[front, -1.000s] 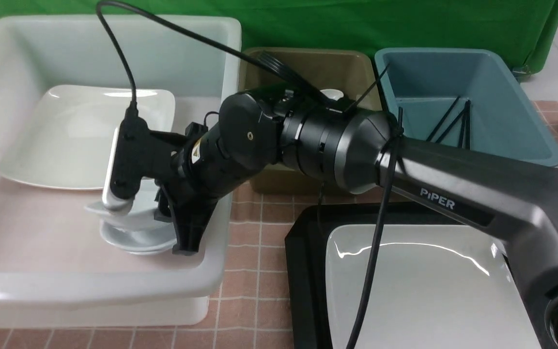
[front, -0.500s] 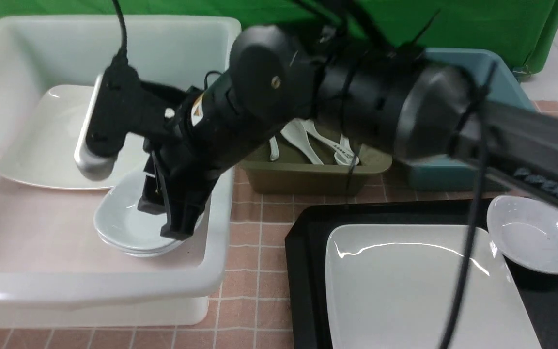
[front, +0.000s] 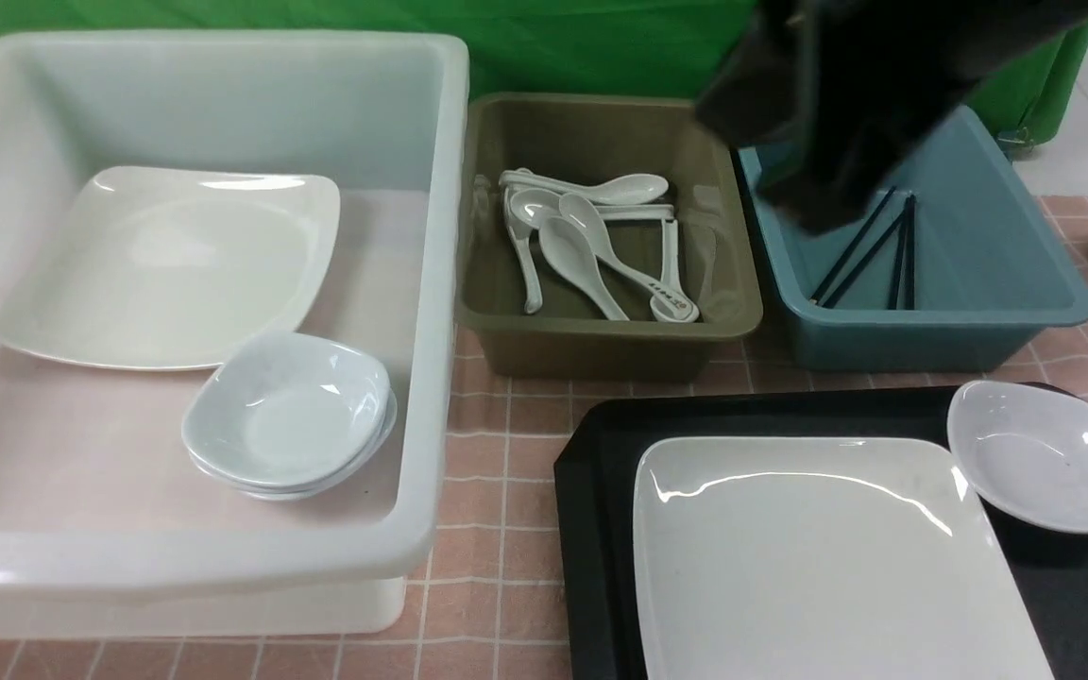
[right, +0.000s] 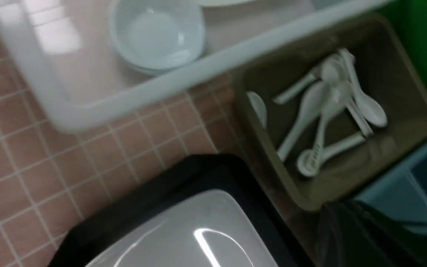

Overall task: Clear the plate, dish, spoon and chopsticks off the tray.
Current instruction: Use the right arm to grab a small plate from the dinner plate

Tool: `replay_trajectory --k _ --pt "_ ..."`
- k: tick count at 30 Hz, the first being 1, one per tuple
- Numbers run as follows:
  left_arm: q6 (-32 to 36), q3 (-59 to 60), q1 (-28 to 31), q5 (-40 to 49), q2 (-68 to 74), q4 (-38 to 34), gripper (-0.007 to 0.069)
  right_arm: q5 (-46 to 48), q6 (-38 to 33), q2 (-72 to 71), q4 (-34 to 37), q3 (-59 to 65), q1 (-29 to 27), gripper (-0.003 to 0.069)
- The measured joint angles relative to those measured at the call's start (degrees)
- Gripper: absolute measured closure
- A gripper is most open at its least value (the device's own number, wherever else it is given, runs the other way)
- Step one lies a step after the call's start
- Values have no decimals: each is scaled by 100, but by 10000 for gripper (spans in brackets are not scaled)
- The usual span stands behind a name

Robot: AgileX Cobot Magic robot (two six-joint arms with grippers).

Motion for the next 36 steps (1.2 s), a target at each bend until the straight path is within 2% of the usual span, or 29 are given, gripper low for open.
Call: replay_trajectory --k 2,3,6,9,11,13,14,15,16,17,21,30,32,35,36 --pt "0 0 0 0 0 0 605 0 303 -289 -64 488 -456 629" --pt "0 0 0 0 0 0 605 0 303 -317 -76 550 -513 629" --pt "0 0 0 0 0 0 605 -17 735 -647 -146 1813 -1500 629" --pt "0 0 0 0 0 0 605 -135 881 -613 -170 3071 -2244 623" --pt "0 0 0 0 0 0 605 -593 888 -487 -175 3836 -2574 592" --pt "0 0 0 0 0 0 605 -1128 847 -341 -175 4358 -2756 531" --pt "0 0 0 0 0 0 605 -1238 833 -307 -180 4406 -2782 522" --pt "0 0 0 0 0 0 605 -1546 799 -165 -231 4711 -2861 446" --pt "0 0 0 0 0 0 605 -1573 794 -148 -245 4768 -2867 426" --pt "0 0 0 0 0 0 605 -1723 780 -35 -317 4911 -2892 363" --pt "5 0 0 0 0 0 605 -1967 735 178 -473 5003 -2921 267" --pt "13 0 0 0 0 0 605 -2014 394 272 -579 5003 -2921 242" --pt "13 0 0 0 0 0 605 -2002 367 319 -584 5003 -2921 222" --pt "13 0 0 0 0 0 605 -1966 367 442 -584 5003 -2921 139" --pt "13 0 0 0 0 0 605 -1966 367 450 -584 5003 -2921 134"
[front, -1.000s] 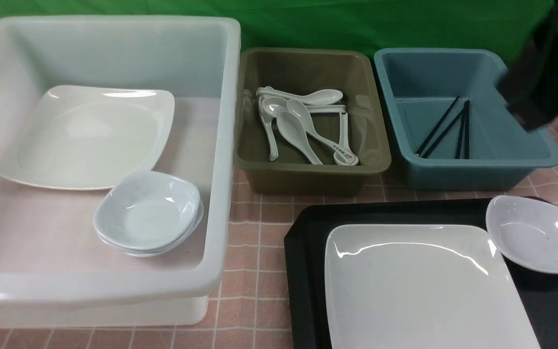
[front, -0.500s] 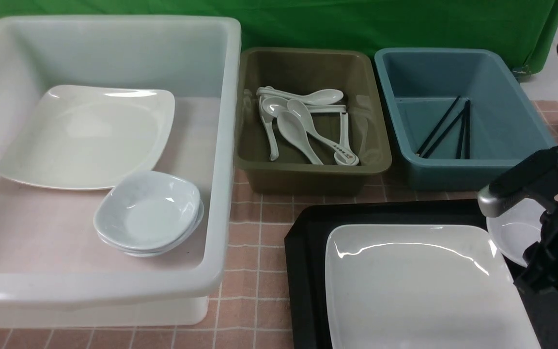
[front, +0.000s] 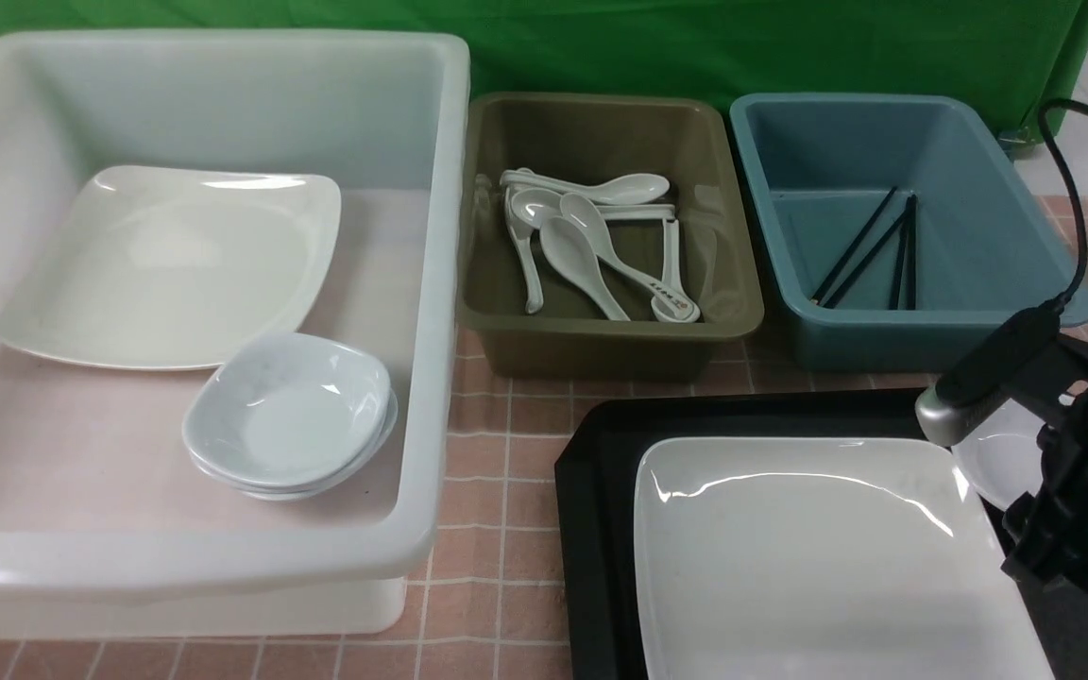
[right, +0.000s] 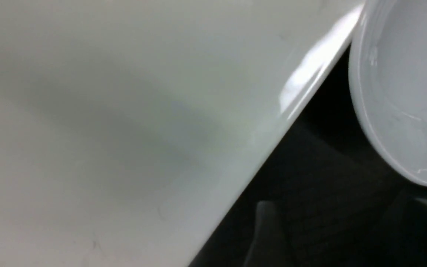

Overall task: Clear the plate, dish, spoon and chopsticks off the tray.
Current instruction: Use the right arm to grab a small plate from the dinner plate

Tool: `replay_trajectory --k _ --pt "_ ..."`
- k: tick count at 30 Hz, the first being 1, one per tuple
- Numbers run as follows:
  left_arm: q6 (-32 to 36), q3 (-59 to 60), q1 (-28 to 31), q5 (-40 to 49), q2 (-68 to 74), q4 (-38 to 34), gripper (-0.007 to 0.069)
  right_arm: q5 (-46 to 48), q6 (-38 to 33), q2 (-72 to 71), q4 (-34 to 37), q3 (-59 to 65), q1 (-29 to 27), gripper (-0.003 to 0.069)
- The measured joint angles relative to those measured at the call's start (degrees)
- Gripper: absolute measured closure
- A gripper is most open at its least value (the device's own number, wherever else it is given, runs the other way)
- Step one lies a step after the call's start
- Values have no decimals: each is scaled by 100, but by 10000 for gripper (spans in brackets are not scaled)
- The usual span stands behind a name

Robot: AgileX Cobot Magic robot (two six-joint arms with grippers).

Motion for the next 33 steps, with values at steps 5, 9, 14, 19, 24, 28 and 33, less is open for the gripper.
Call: replay_trajectory --k 5,9,14,19,24,28,33 --pt "0 0 0 0 0 0 605 115 0 197 0 4 0 64" --pt "0 0 0 0 0 0 605 172 0 260 -2 13 0 89" --pt "-7 0 0 0 0 0 605 627 285 154 3 -92 0 219" --pt "-12 0 0 0 0 0 605 1643 660 -250 3 -601 0 554" --pt "-12 0 0 0 0 0 605 1925 783 -1148 11 -805 -153 629" --pt "-12 0 0 0 0 0 605 1891 783 -1634 205 -811 -847 629" --pt "-12 0 0 0 0 0 605 1492 718 -1700 872 -723 -2189 629"
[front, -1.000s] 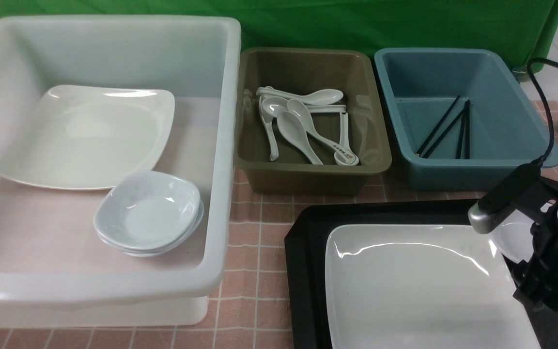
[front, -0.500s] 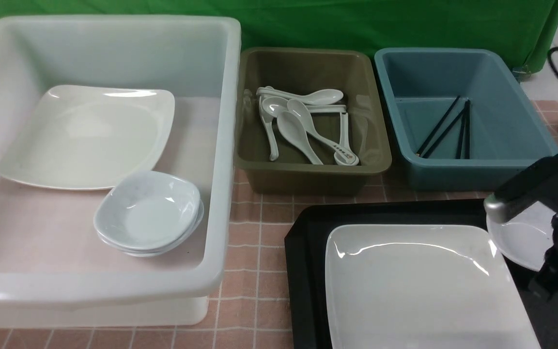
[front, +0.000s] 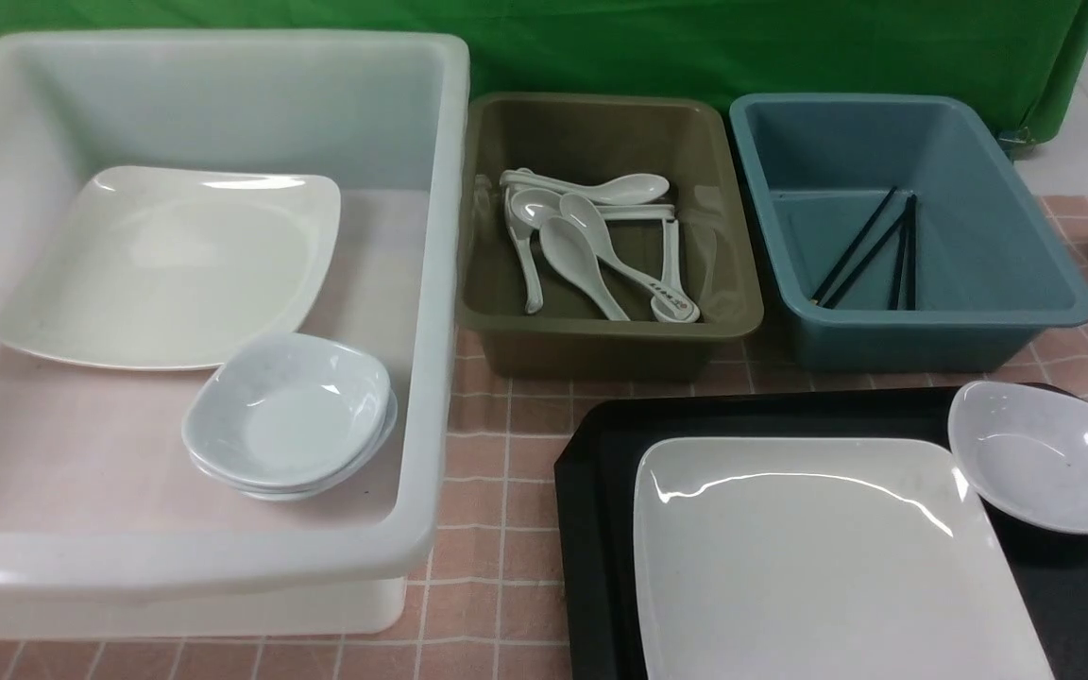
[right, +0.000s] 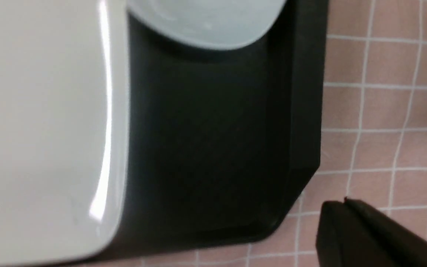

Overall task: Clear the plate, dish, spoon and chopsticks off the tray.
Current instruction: Use the right arm to grab a small plate from the dinner plate

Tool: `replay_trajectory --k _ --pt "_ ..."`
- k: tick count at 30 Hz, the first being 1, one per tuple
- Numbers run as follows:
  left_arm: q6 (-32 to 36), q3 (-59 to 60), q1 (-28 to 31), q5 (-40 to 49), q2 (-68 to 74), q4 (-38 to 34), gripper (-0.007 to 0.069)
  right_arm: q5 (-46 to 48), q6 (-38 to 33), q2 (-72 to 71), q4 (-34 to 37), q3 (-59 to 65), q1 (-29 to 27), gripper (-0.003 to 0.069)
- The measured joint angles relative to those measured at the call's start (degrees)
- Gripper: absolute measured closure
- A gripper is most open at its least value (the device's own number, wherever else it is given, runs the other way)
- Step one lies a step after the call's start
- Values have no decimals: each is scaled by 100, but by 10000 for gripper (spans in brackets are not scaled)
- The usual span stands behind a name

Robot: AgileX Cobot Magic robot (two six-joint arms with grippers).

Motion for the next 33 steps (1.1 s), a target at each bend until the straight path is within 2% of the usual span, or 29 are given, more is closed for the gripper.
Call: replay_trajectory --k 4,6,8,10,12,14,16,17,22,24,33 --pt "7 0 0 0 0 0 605 -417 -132 200 481 76 -520 629" --pt "12 0 0 0 0 0 605 -485 -180 320 528 89 -527 627" --pt "7 0 0 0 0 0 605 -591 -401 638 590 94 -430 587" --pt "6 0 0 0 0 0 605 -685 -550 957 596 94 -243 487" --pt "6 0 0 0 0 0 605 -817 -634 1216 595 96 9 358" --pt "6 0 0 0 0 0 605 -874 -738 1319 586 96 163 292" --pt "6 0 0 0 0 0 605 -988 -1176 1513 570 96 610 154" --pt "6 0 0 0 0 0 605 -1019 -1361 1571 541 96 784 127" --pt "6 0 0 0 0 0 605 -1106 -1856 1740 -109 96 1459 92" --pt "6 0 0 0 0 0 605 -1106 -1936 1868 -616 96 1730 89" --pt "2 0 0 0 0 0 605 -1127 -1955 2529 -1248 96 1815 89"
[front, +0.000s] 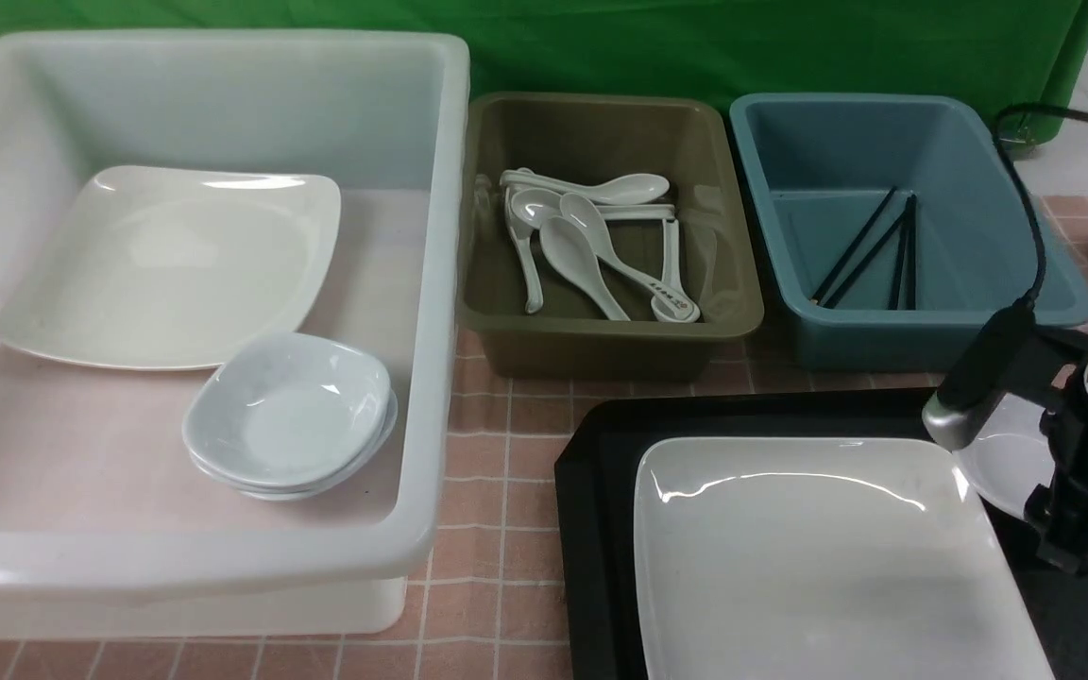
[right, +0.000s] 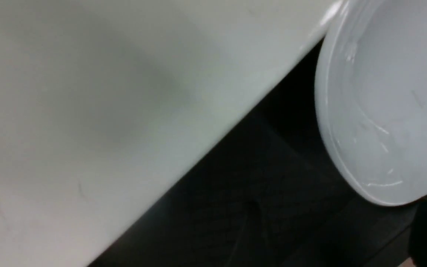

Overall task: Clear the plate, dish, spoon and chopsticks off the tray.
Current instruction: Use the right arm to grab a small plate from the dinner plate

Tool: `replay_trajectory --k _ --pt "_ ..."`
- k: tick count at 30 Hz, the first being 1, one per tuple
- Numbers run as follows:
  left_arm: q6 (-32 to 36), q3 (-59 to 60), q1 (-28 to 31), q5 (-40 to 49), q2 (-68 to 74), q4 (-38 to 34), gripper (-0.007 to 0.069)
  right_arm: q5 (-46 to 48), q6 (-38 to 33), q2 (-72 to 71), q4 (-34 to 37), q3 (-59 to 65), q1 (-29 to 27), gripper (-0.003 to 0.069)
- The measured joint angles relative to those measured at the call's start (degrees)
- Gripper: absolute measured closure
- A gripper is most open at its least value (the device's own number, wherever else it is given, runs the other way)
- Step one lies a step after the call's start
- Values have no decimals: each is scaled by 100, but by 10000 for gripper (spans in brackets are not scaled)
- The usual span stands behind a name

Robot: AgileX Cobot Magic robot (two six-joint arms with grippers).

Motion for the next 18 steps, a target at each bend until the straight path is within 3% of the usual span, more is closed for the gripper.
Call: replay_trajectory --k 6,14,18 --pt "0 0 0 0 0 0 605 -538 212 492 -544 0 0 89" --pt "0 0 0 0 0 0 605 -1070 357 745 -630 0 0 101" --pt "0 0 0 0 0 0 605 -1008 362 925 -634 0 0 184"
